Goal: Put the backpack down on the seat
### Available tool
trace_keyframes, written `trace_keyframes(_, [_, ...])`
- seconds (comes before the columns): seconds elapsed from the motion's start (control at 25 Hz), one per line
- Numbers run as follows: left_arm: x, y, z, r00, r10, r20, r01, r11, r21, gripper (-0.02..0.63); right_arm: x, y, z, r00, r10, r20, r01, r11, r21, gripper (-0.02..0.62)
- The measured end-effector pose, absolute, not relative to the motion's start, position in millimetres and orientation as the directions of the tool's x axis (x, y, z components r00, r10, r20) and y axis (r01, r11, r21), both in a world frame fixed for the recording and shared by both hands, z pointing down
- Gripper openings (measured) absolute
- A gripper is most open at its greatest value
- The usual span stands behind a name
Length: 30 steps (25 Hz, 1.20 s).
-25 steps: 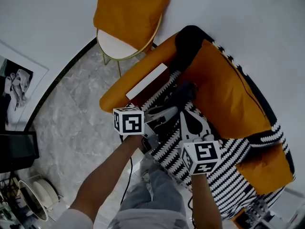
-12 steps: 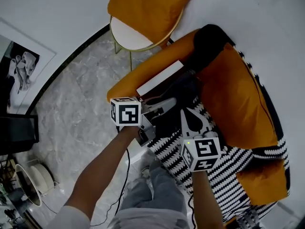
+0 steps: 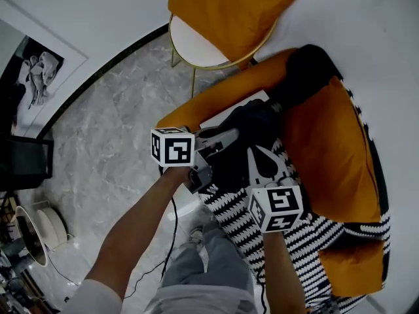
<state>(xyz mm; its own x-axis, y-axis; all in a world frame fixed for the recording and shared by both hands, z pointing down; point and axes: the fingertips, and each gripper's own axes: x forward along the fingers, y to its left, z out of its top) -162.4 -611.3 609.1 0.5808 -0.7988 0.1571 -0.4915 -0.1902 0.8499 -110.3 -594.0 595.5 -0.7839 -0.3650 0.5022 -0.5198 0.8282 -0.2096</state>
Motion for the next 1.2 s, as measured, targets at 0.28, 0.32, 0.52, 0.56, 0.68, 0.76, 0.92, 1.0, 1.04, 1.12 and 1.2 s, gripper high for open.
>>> trace_keyframes(0.28, [-201,-626,621,0.540,-0.814,0.213,-0.560,-0.158,0.813,0.023,-151,-608,599,-0.805,-0.306,0.509,-0.463,0.860,-0.215,0.002])
trace_keyframes(0.32, [-207,-629,623,0.533,-0.817,0.219,-0.568,-0.153,0.808,0.023,-156,-610,600,-0.806,-0.295,0.513,-0.454,0.865,-0.215,0.002])
trace_keyframes(0.52, [-229,-630,637,0.492,-0.827,0.272,-0.632,-0.125,0.765,0.026,-174,-610,607,-0.811,-0.257,0.526,-0.419,0.882,-0.215,0.002])
trace_keyframes(0.56, [-235,-630,639,0.483,-0.829,0.281,-0.641,-0.116,0.759,0.028,-178,-609,607,-0.811,-0.251,0.528,-0.414,0.884,-0.216,0.002])
trace_keyframes(0.68, [-251,-629,650,0.435,-0.842,0.319,-0.671,-0.067,0.738,0.037,-189,-607,612,-0.813,-0.231,0.534,-0.396,0.892,-0.217,0.002])
trace_keyframes(0.76, [-261,-628,659,0.399,-0.847,0.352,-0.701,-0.034,0.712,0.044,-195,-607,618,-0.816,-0.217,0.536,-0.383,0.898,-0.219,0.002])
trace_keyframes(0.92, [-275,-626,670,0.337,-0.840,0.425,-0.763,0.021,0.647,0.092,-202,-602,621,-0.819,-0.197,0.539,-0.367,0.902,-0.227,0.002])
trace_keyframes(1.0, [-282,-620,674,0.298,-0.839,0.455,-0.783,0.058,0.620,0.162,-204,-596,621,-0.820,-0.185,0.541,-0.356,0.906,-0.229,0.002])
trace_keyframes(1.04, [-285,-617,675,0.282,-0.839,0.465,-0.786,0.075,0.613,0.187,-206,-594,621,-0.822,-0.180,0.541,-0.350,0.908,-0.229,0.002])
trace_keyframes(1.12, [-291,-613,677,0.257,-0.843,0.472,-0.787,0.100,0.609,0.195,-207,-592,620,-0.824,-0.173,0.540,-0.341,0.912,-0.228,0.002])
trace_keyframes(1.2, [-297,-609,676,0.232,-0.852,0.469,-0.782,0.123,0.611,0.199,-209,-591,621,-0.825,-0.166,0.541,-0.334,0.914,-0.229,0.002])
